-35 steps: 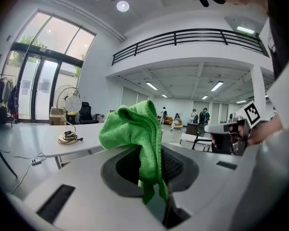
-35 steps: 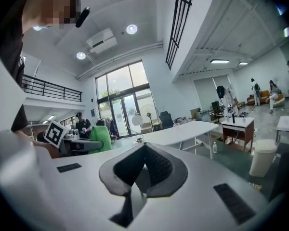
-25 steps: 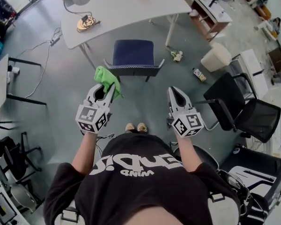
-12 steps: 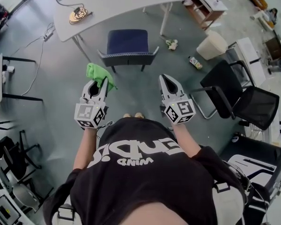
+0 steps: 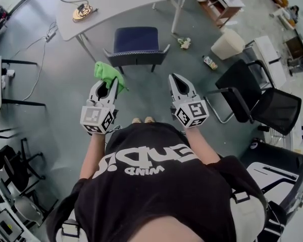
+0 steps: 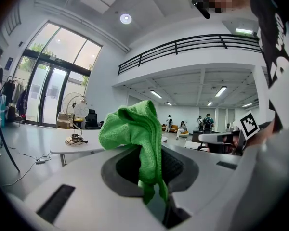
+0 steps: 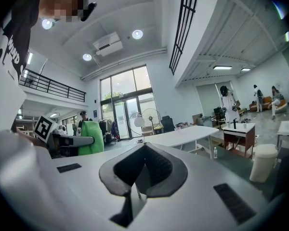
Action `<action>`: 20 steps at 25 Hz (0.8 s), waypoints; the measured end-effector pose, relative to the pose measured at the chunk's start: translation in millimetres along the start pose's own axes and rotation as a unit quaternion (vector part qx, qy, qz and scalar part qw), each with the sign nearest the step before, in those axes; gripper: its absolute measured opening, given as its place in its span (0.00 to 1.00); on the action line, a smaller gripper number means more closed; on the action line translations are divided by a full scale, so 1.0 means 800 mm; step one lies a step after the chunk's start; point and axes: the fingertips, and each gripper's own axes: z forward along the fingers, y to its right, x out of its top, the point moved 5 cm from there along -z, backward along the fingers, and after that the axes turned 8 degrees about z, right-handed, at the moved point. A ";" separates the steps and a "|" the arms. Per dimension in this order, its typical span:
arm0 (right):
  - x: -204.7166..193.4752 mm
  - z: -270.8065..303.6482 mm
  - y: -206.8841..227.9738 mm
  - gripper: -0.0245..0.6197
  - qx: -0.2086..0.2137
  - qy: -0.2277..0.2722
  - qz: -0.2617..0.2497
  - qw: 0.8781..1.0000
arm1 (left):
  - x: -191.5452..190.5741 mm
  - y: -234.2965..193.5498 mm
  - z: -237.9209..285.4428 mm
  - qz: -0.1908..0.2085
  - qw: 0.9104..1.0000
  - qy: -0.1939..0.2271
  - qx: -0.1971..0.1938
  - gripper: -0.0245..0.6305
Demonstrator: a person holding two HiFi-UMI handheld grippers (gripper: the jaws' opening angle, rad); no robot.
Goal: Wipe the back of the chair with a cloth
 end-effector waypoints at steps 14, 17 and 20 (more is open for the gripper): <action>0.004 -0.010 0.005 0.03 0.004 0.002 0.006 1.000 | -0.004 0.008 -0.010 -0.019 1.000 -0.004 0.015 0.14; 0.004 -0.012 0.006 0.03 0.004 0.001 0.006 1.000 | -0.004 0.009 -0.012 -0.020 1.000 -0.005 0.016 0.14; 0.004 -0.016 0.008 0.03 0.002 0.001 0.007 1.000 | -0.003 0.013 -0.013 -0.021 1.000 -0.004 0.017 0.14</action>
